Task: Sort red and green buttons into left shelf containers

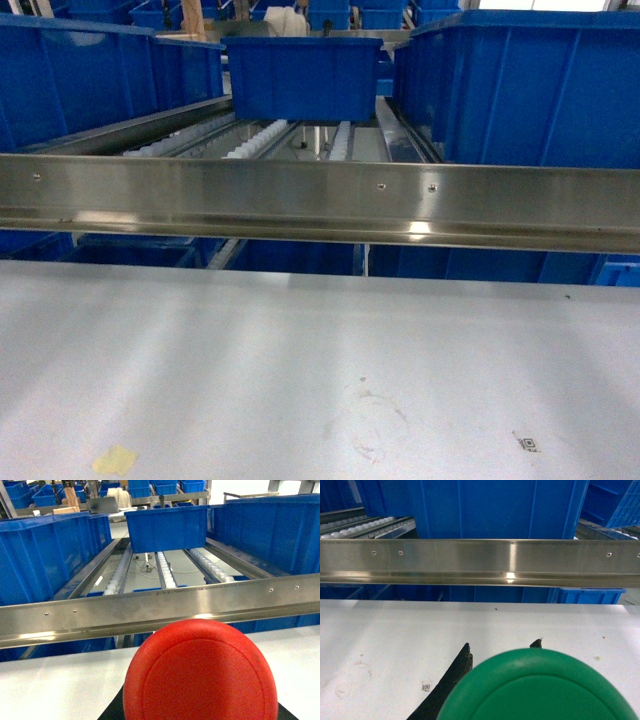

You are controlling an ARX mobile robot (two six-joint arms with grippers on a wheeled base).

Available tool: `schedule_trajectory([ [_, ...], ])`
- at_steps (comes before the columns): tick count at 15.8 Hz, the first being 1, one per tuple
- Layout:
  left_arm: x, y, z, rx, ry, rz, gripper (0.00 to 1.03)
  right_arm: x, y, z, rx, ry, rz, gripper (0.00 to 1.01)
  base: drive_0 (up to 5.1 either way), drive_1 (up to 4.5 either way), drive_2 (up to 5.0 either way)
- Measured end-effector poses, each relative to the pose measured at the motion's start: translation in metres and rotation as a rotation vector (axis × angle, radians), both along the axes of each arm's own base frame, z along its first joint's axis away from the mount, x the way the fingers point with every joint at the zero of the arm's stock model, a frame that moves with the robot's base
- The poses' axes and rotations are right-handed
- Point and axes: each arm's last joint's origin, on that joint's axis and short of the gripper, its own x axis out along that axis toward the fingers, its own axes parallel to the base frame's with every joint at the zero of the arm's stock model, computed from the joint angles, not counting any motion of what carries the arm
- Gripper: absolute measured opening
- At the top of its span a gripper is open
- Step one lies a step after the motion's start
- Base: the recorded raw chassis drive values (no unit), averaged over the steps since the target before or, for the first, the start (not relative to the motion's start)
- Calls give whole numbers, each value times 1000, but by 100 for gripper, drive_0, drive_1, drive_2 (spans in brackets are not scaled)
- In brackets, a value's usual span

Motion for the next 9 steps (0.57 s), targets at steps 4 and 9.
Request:
schedule_trajectory([
  [4, 0, 0, 0, 0, -2, 2, 24, 0, 0, 0, 0, -1, 0, 28, -419, -2, 444],
  [9, 0, 0, 0, 0, -2, 2, 24, 0, 0, 0, 0, -1, 0, 28, -429, -2, 434],
])
